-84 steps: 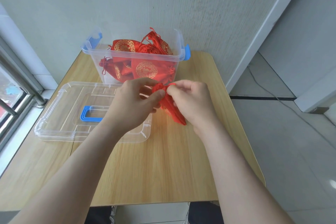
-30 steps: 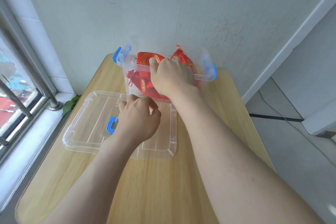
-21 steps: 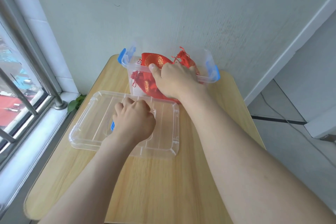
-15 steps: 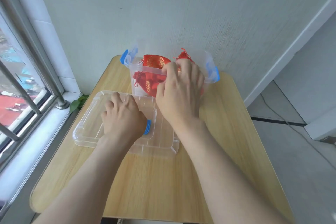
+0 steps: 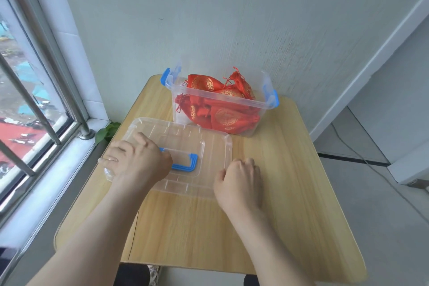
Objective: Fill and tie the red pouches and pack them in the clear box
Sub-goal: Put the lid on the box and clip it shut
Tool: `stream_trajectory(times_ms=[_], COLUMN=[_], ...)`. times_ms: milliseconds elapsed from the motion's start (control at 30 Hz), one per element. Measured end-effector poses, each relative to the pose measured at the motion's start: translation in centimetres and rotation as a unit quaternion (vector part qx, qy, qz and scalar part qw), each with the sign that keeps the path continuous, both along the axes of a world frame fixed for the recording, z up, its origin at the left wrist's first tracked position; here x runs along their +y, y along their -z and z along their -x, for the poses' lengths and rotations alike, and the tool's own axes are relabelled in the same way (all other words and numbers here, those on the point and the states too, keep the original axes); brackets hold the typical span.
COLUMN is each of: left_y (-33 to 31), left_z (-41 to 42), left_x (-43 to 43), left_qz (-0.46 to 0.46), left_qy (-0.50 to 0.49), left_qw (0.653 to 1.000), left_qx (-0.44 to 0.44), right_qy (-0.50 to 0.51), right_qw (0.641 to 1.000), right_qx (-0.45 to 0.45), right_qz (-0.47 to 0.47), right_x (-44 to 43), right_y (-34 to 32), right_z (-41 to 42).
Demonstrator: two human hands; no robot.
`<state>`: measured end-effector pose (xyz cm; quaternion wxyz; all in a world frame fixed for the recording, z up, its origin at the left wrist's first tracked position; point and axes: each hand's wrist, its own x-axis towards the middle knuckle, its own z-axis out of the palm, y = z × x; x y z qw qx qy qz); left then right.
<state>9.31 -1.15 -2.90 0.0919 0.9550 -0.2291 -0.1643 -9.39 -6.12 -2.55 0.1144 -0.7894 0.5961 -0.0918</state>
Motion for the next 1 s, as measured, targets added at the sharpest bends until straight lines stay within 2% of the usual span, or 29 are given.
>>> stream_trajectory(times_ms=[67, 167, 367, 500, 600, 700, 767, 900, 1000], left_y=[-0.1, -0.3, -1.9, -3.4, -4.7, -6.0, -6.4, -6.8, -6.8], left_z=[0.1, 0.2, 2.0, 2.9, 3.4, 3.7, 3.7, 4.1, 4.2], left_x=[0.4, 0.9, 2.1, 3.2, 3.6, 3.3, 2.5, 0.3, -0.7], left_qz=[0.038, 0.133, 0.308, 0.412, 0.532, 0.602, 0.623, 0.596, 0.608], left_qy=[-0.013, -0.043, -0.100, -0.108, -0.052, -0.029, -0.022, -0.066, -0.053], left_qw=[0.999, 0.990, 0.943, 0.901, 0.843, 0.796, 0.781, 0.799, 0.789], left_qx=[-0.011, -0.034, -0.074, -0.081, -0.065, -0.052, -0.039, 0.032, 0.078], right_qy=[0.011, 0.061, 0.094, 0.059, 0.050, 0.056, 0.056, 0.046, 0.071], right_qw=[1.000, 0.989, 0.933, 0.895, 0.853, 0.825, 0.819, 0.816, 0.817], right_qx=[-0.029, -0.135, -0.346, -0.441, -0.507, -0.540, -0.544, -0.550, -0.550], right_qz=[-0.005, -0.003, -0.014, 0.040, 0.113, 0.156, 0.170, 0.172, 0.161], right_x=[-0.1, -0.3, 0.2, 1.0, 0.7, -0.8, -2.2, -5.1, -7.2], right_y=[0.0, -0.7, -1.7, -1.9, -2.6, -3.5, -4.1, -5.5, -7.1], right_z=[0.1, 0.4, 1.0, 1.4, 1.9, 2.1, 2.1, 0.9, -0.3])
